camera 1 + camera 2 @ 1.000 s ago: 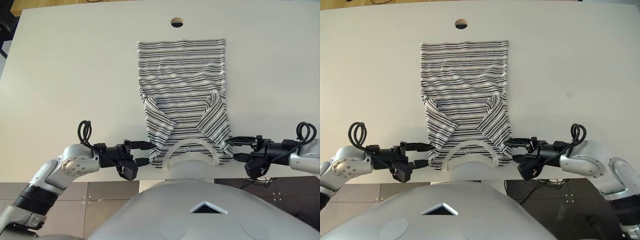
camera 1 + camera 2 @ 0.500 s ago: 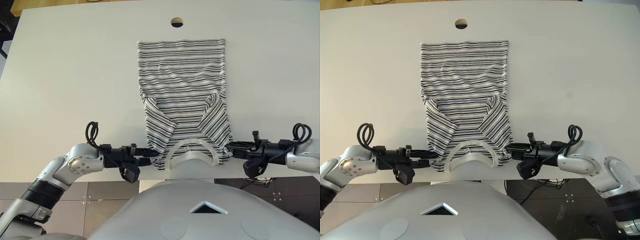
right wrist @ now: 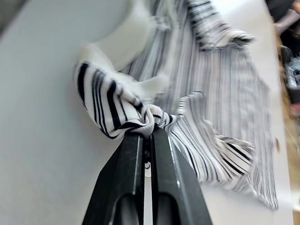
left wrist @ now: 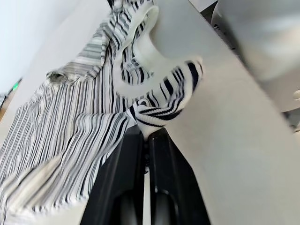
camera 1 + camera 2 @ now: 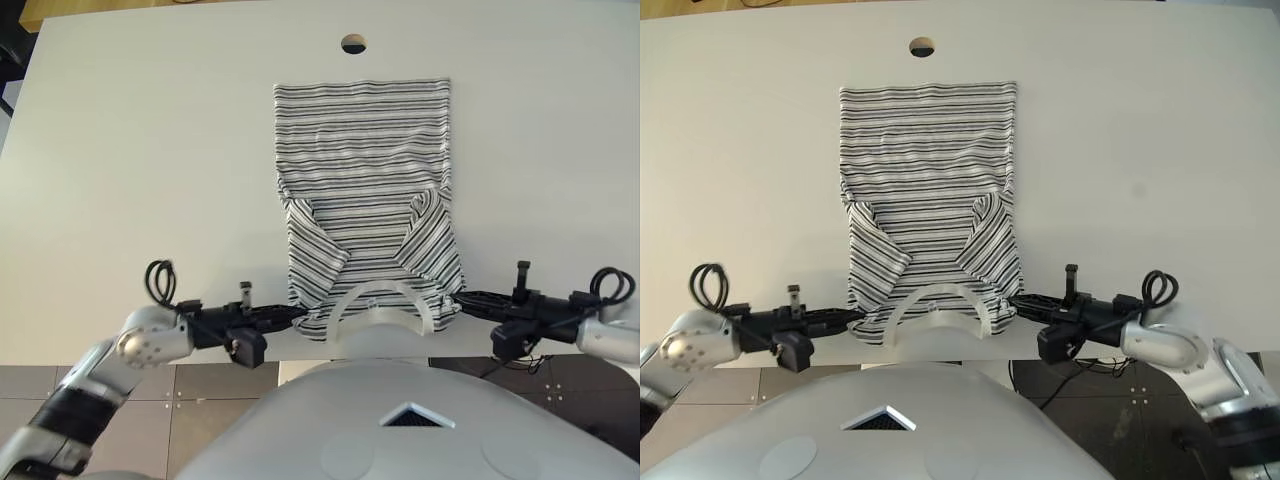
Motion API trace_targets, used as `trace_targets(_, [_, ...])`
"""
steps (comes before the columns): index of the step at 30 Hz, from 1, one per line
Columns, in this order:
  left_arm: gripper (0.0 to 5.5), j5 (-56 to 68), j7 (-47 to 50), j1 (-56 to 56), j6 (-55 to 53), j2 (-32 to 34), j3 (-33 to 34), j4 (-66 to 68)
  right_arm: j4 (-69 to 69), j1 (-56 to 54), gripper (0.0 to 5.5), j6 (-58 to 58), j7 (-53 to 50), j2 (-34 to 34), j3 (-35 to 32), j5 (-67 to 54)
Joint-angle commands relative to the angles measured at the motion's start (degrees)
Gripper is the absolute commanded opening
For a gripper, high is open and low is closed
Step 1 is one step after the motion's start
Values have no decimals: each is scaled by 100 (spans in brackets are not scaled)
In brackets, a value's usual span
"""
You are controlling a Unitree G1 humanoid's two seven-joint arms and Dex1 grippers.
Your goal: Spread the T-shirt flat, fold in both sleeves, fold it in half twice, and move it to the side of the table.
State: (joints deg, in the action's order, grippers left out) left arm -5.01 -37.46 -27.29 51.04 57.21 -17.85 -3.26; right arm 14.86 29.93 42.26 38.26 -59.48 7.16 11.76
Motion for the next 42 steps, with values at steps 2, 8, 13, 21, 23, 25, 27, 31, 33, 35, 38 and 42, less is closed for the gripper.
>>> trace_targets(2, [14, 555, 62, 7, -356, -58, 370, -341, 223, 94, 10, -320, 50, 52, -284, -615])
trace_targets(8, [14, -283, 869, 2341, -1013, -1589, 494, 1390, -1230, -2314, 10, -1402, -353, 1527, 43, -810])
trace_targets(13, [14, -1157, 1845, 3917, -1436, -2414, 518, 2934, -2771, -4052, 10, -1857, -1193, 2634, 149, -239])
trace_targets(21, [14, -2562, 3461, 5956, -1553, -3111, -113, 5690, -5656, -5798, 10, -1523, -2779, 3424, 582, 994])
trace_targets(23, [14, -2785, 3783, 6281, -1581, -3262, -289, 6294, -6251, -6149, 10, -1431, -3009, 3590, 710, 1157])
trace_targets(25, [14, -2971, 4037, 6547, -1639, -3385, -445, 6781, -6809, -6469, 10, -1369, -3228, 3741, 816, 1292])
trace_targets(27, [14, -3047, 4167, 6754, -1687, -3484, -527, 7139, -7333, -6770, 10, -1358, -3438, 3876, 893, 1400])
trace_targets(31, [42, -2939, 4189, 7191, -1964, -3625, -460, 7655, -8036, -7293, 47, -1435, -3716, 4077, 945, 1481])
trace_targets(33, [73, -2827, 4178, 7347, -2091, -3683, -349, 7782, -8303, -7500, 83, -1519, -3812, 4166, 988, 1518])
trace_targets(35, [105, -2756, 4173, 7441, -2207, -3741, -288, 7863, -8502, -7677, 119, -1612, -3871, 4261, 1034, 1571])
trace_targets(38, [163, -2683, 4233, 7538, -2443, -3817, -201, 7955, -8723, -7897, 186, -1769, -3892, 4422, 1110, 1641])
trace_targets(42, [219, -2689, 4536, 7690, -2894, -3840, -154, 8038, -8901, -8084, 251, -1994, -4052, 4520, 1042, 1588])
